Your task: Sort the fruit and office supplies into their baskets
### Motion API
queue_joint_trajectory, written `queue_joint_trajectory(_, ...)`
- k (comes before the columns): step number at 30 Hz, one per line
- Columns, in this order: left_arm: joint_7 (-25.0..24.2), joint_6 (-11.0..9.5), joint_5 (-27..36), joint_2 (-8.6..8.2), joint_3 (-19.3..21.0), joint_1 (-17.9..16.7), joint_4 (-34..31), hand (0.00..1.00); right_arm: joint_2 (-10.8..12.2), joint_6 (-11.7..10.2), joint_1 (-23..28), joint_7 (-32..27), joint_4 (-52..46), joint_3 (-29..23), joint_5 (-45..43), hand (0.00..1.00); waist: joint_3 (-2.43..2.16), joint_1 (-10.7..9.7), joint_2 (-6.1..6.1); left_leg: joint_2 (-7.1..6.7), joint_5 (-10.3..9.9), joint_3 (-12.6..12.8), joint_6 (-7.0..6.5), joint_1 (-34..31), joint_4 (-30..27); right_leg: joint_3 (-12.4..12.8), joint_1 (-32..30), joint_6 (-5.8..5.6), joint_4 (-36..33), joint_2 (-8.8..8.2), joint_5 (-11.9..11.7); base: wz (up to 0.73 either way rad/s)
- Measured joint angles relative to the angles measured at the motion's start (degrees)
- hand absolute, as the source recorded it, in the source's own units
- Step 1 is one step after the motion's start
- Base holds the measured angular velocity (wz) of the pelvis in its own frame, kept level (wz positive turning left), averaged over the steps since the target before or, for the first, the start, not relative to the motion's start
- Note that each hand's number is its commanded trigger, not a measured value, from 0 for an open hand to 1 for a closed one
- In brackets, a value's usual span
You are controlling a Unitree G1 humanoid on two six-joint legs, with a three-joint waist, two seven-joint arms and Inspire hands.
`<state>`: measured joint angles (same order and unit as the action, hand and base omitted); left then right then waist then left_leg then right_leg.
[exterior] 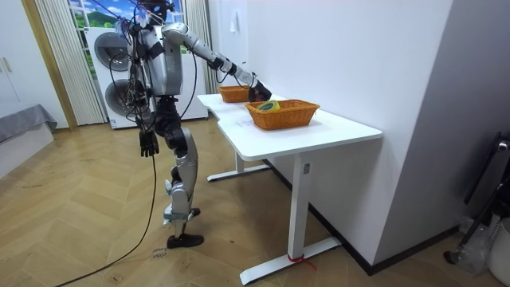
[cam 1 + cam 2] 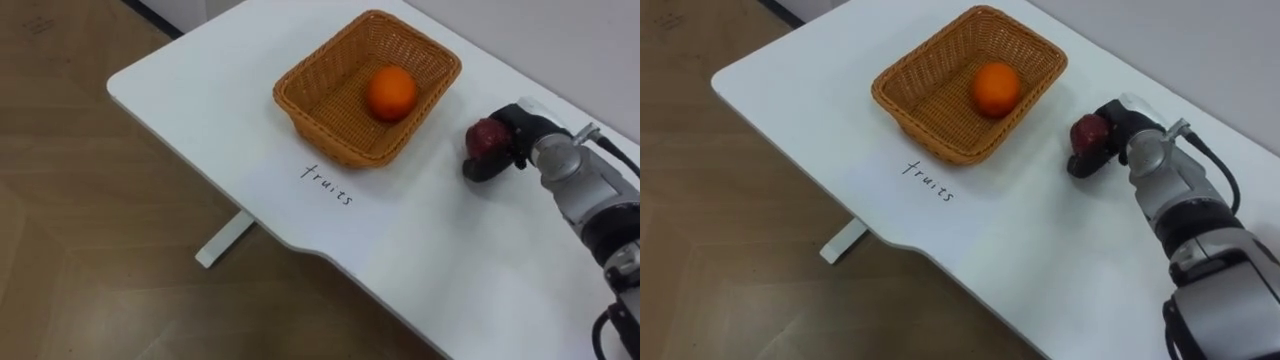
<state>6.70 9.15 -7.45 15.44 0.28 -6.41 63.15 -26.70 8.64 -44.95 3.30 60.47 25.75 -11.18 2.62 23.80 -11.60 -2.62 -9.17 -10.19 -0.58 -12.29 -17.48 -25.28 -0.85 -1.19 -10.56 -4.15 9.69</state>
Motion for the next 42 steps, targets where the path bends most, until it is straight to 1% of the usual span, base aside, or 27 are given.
queue_joint_trajectory(6, 0.1, -0.9, 0.0, -0.01, 0.1, 0.0, 0.0, 0.00, 0.0, -0.1, 0.3, 0.3, -0.4, -0.6, 2.3, 1.00, -0.05, -0.5, -0.07, 0.00, 0.0, 0.0, 0.00, 0.0, 0.0, 0.1, 0.0, 0.00, 0.0, -0.01, 0.0, 0.00)
queue_joint_trajectory(9, 0.4, -1.1, 0.1, 0.00, 0.8, 0.0, -0.1, 0.00, 0.0, -0.3, 0.6, 1.3, -1.8, -0.7, 2.4, 1.00, -0.13, -1.5, -0.16, -0.01, 0.0, -0.1, 0.00, -0.1, -0.1, 0.1, 0.0, 0.00, 0.0, 0.02, 0.0, 0.00)
queue_joint_trajectory(12, 0.5, -1.1, 0.1, -0.05, 0.7, 0.0, -0.3, 0.00, -0.2, -0.4, 1.5, 2.8, -5.6, -0.7, 2.3, 1.00, -0.24, -2.1, 0.01, 0.03, 0.0, 0.2, 0.00, 0.0, 0.0, 0.4, -0.2, 0.01, 0.0, -0.03, 0.0, -0.07)
queue_joint_trajectory(15, 0.5, -1.8, 0.1, -0.07, 0.7, -0.7, -0.4, 0.00, -0.2, -0.7, 2.2, 3.4, -9.3, -0.7, 0.9, 1.00, -0.86, -2.9, 0.30, 0.05, 0.0, 0.7, -0.03, 0.2, 0.1, 1.3, -0.2, 0.01, 0.0, -0.05, 0.0, -0.06)
queue_joint_trajectory(16, 0.5, -1.9, 0.1, -0.07, 0.7, -1.1, -0.4, 0.00, -0.2, -0.8, 2.2, 3.4, -10.8, -1.0, 0.8, 1.00, -1.17, -3.5, 0.47, 0.04, 0.0, 0.8, -0.04, 0.3, 0.1, 1.5, -0.2, 0.01, 0.0, -0.06, 0.0, -0.06)
queue_joint_trajectory(18, 0.5, -1.9, 0.1, -0.05, 1.3, -1.7, -0.4, 0.00, -0.2, -1.1, 3.3, 3.5, -14.0, -2.6, 0.6, 1.00, -1.44, -4.0, 0.64, 0.07, 0.1, 0.9, -0.06, 1.2, 0.3, 1.5, 0.4, 0.01, 0.0, -0.10, 0.0, -0.05)
queue_joint_trajectory(19, 0.4, -1.9, 0.1, -0.06, 1.7, -2.5, -0.8, 0.00, -0.2, -1.1, 3.6, 3.5, -15.9, -2.8, 0.6, 1.00, -1.80, -4.8, 0.72, 0.11, 0.1, 1.0, -0.06, 1.8, 0.6, 1.5, 0.8, 0.01, 0.0, -0.12, 0.0, -0.04)
queue_joint_trajectory(20, 0.3, -1.9, 0.2, -0.11, 1.8, -3.1, -0.7, 0.00, -0.4, -1.1, 3.8, 3.6, -18.0, -2.8, 0.7, 1.00, -2.07, -5.1, 0.91, 0.16, 0.1, 1.2, -0.07, 2.4, 1.1, 1.5, 1.3, 0.01, 0.0, -0.13, 0.0, -0.06)
queue_joint_trajectory(21, 0.3, -1.9, 0.2, -0.21, 1.9, -3.4, -0.7, 0.00, -0.7, -1.1, 4.0, 3.6, -19.2, -2.9, 0.9, 1.00, -2.07, -5.2, 1.01, 0.19, 0.1, 1.3, -0.07, 2.9, 1.3, 1.6, 1.6, 0.01, 0.0, -0.15, 0.0, -0.09)
queue_joint_trajectory(22, 0.3, -1.8, 0.2, -0.44, 2.0, -3.9, -0.8, 0.00, -1.3, -1.0, 4.6, 3.6, -21.9, -2.9, 0.9, 1.00, -2.22, -5.6, 1.30, 0.19, 0.1, 1.5, -0.08, 3.6, 1.7, 1.7, 2.1, 0.01, 0.1, -0.19, 0.0, -0.09)
queue_joint_trajectory(23, 0.3, -1.7, -0.1, -0.78, 2.7, -4.7, -1.6, 0.00, -2.0, -1.0, 5.2, 3.6, -25.1, -3.0, 0.9, 1.00, -2.27, -6.1, 1.53, 0.19, 0.1, 1.6, -0.11, 4.2, 1.9, 1.8, 2.6, 0.00, 0.1, -0.23, 0.0, -0.08)
queue_joint_trajectory(24, 0.3, -1.6, -0.3, -0.97, 3.2, -5.0, -1.9, 0.00, -2.2, -1.0, 5.5, 3.6, -26.7, -3.1, 0.8, 1.00, -2.24, -6.3, 1.67, 0.18, 0.1, 1.7, -0.11, 4.5, 2.1, 1.8, 2.9, 0.00, 0.2, -0.25, 0.0, -0.10)
queue_joint_trajectory(25, 0.3, -1.5, -0.7, -1.25, 3.9, -5.7, -2.6, 0.00, -2.4, -1.0, 5.9, 3.7, -29.0, -3.3, 0.4, 1.00, -2.36, -6.7, 1.88, 0.19, 0.1, 1.8, -0.11, 5.1, 2.2, 1.9, 3.3, 0.00, 0.2, -0.26, 0.0, 0.00)
queue_joint_trajectory(26, 0.4, -1.2, -1.3, -1.60, 4.6, -5.7, -2.7, 0.00, -2.8, -0.9, 6.1, 3.8, -31.0, -3.6, -0.4, 1.00, -2.37, -7.4, 2.16, 0.12, 0.1, 1.7, -0.12, 5.5, 2.2, 1.7, 3.9, -0.01, 0.4, -0.29, 0.0, 0.00)
queue_joint_trajectory(29, 0.6, -0.5, -1.5, -1.77, 5.3, -5.9, -2.7, 0.00, -3.0, 0.2, 6.9, 4.1, -35.5, -5.5, -1.2, 1.00, -2.57, -8.1, 2.53, -0.04, 0.1, 1.5, -0.15, 6.1, 2.2, 1.6, 5.1, -0.01, 0.8, -0.29, 0.0, 0.03)
queue_joint_trajectory(30, 0.6, -0.3, -1.7, -1.80, 5.3, -5.9, -2.7, 0.00, -3.1, 0.2, 6.9, 4.3, -36.1, -5.9, -1.7, 1.00, -2.56, -8.3, 2.58, -0.04, 0.1, 1.5, -0.15, 6.3, 2.2, 1.6, 5.3, -0.01, 0.9, -0.29, 0.0, 0.00)
queue_joint_trajectory(31, 0.6, -0.2, -1.8, -1.95, 5.3, -5.9, -2.7, 0.00, -3.0, 0.2, 6.9, 4.5, -36.8, -6.5, -2.5, 1.00, -2.45, -8.4, 2.74, -0.04, 0.1, 1.5, -0.15, 6.9, 2.3, 1.5, 5.9, -0.02, 0.9, -0.30, 0.0, 0.00)
queue_joint_trajectory(33, 0.6, -0.2, -1.9, -2.37, 5.5, -5.9, -2.7, 0.00, -3.0, 0.2, 6.9, 4.8, -37.6, -7.3, -4.2, 1.00, -2.70, -8.2, 2.67, -0.08, 0.1, 1.5, -0.13, 7.3, 2.8, 1.7, 6.0, -0.10, 0.8, -0.39, 0.1, 0.00)
queue_joint_trajectory(35, 0.5, -0.2, -1.9, -3.15, 5.8, -5.9, -2.7, 0.00, -3.0, 0.2, 6.9, 5.1, -39.8, -8.0, -6.4, 1.00, -2.68, -8.3, 2.69, -0.09, 0.1, 1.6, -0.13, 7.5, 2.8, 1.8, 6.1, -0.09, 0.8, -0.41, 0.1, -0.04)
queue_joint_trajectory(37, 0.5, 0.1, -1.8, -3.41, 5.8, -5.9, -2.7, 0.00, -3.0, 0.3, 6.9, 5.1, -40.8, -8.1, -7.3, 1.00, -2.68, -8.3, 2.61, -0.10, 0.1, 1.6, -0.14, 8.0, 3.0, 1.9, 6.6, -0.10, 0.8, -0.42, 0.1, 0.00)
queue_joint_trajectory(40, 0.5, 0.1, -1.8, -3.42, 5.8, -5.9, -2.9, 0.00, -3.0, 0.3, 6.8, 5.3, -42.3, -8.1, -7.4, 1.00, -2.72, -8.4, 2.36, -0.10, 0.1, 1.6, -0.14, 8.0, 3.0, 1.8, 6.7, -0.16, 0.9, -0.41, 0.1, 0.00)
queue_joint_trajectory(42, 0.5, 0.2, -1.8, -3.43, 5.8, -5.9, -3.0, 0.00, -3.0, 0.9, 6.8, 6.1, -43.7, -8.0, -7.3, 1.00, -2.72, -8.1, 2.34, -0.12, 0.1, 1.6, -0.14, 8.0, 3.0, 1.8, 6.7, -0.17, 0.9, -0.44, 0.1, 0.00)
